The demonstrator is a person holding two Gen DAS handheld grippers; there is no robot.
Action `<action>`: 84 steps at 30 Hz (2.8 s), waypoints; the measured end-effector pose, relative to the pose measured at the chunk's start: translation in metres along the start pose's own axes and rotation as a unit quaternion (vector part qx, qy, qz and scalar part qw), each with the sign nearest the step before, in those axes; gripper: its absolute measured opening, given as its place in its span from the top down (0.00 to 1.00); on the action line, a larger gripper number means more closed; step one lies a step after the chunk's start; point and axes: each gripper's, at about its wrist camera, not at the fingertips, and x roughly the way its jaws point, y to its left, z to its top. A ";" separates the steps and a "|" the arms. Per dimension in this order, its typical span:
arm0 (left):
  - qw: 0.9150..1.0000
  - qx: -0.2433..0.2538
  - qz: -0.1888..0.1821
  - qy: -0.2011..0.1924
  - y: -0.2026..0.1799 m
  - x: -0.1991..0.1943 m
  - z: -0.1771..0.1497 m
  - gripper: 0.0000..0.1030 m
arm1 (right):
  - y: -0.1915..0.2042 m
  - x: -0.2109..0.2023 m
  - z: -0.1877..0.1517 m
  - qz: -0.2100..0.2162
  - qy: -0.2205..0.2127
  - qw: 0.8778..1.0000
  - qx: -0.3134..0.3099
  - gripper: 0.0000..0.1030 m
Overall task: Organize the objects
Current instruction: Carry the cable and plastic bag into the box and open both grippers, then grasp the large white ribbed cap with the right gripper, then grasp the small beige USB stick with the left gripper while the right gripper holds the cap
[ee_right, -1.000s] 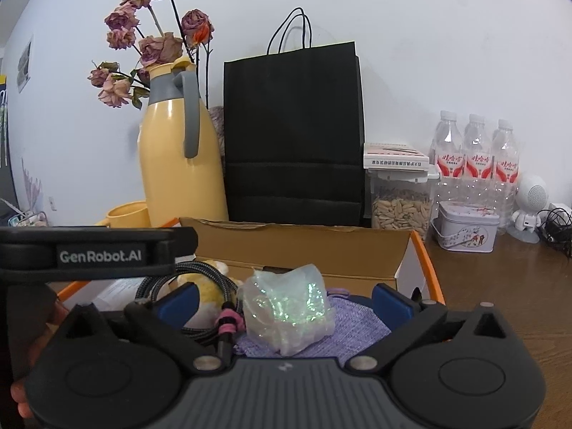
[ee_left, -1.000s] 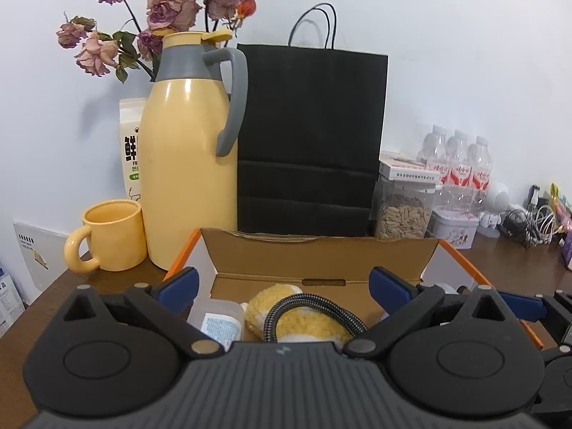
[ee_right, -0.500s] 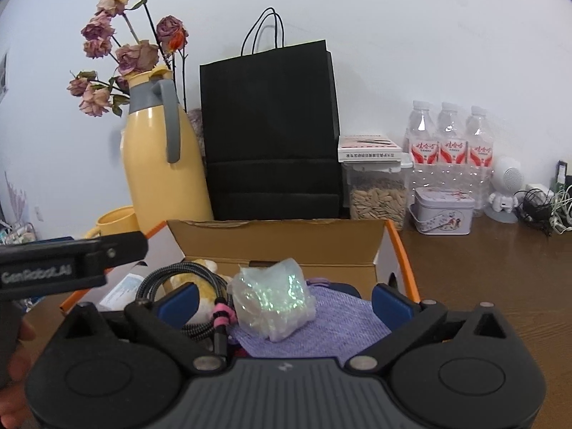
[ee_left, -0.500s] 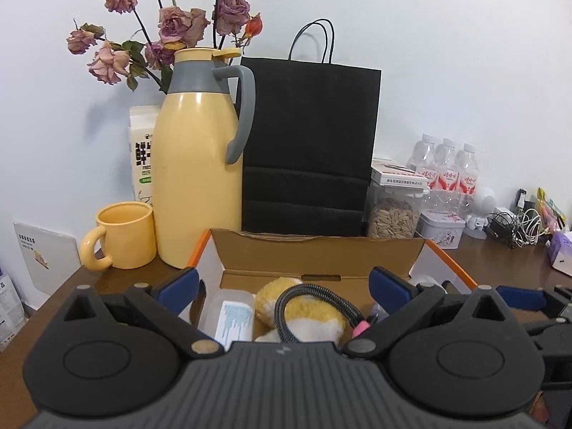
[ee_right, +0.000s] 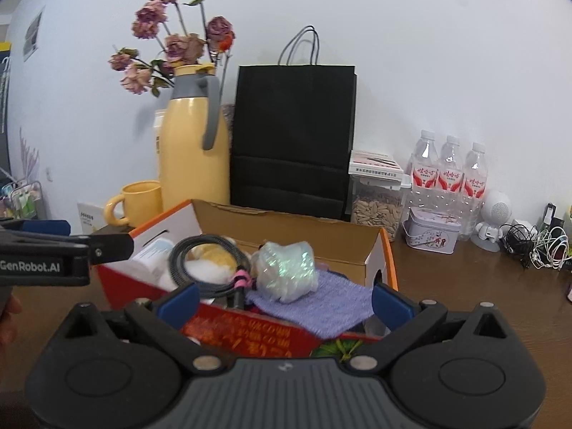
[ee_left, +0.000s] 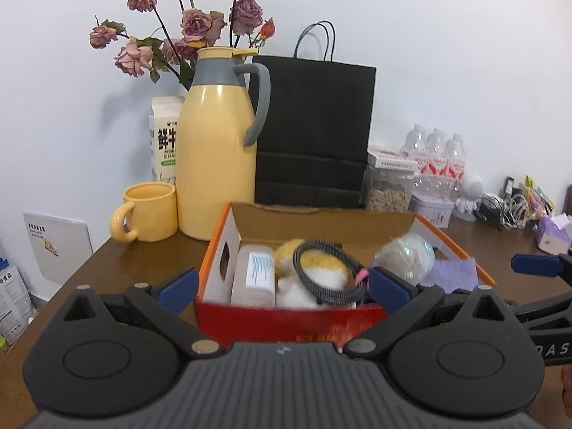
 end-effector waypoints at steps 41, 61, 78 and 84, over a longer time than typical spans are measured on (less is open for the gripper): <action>0.997 0.021 -0.015 0.070 0.010 -0.029 -0.090 0.00 | 0.021 -0.004 -0.090 0.034 0.111 0.993 0.016 0.40; 0.996 0.003 -0.012 0.090 0.014 -0.022 -0.091 0.00 | 0.023 -0.026 -0.086 0.005 0.024 1.000 0.016 0.62; 0.996 0.007 -0.003 0.089 0.008 -0.022 -0.091 0.00 | 0.019 -0.038 -0.086 0.002 -0.007 1.000 0.019 0.62; 0.996 0.014 -0.003 0.090 -0.015 -0.020 -0.090 0.00 | 0.014 -0.044 -0.086 -0.004 -0.023 0.999 0.032 0.62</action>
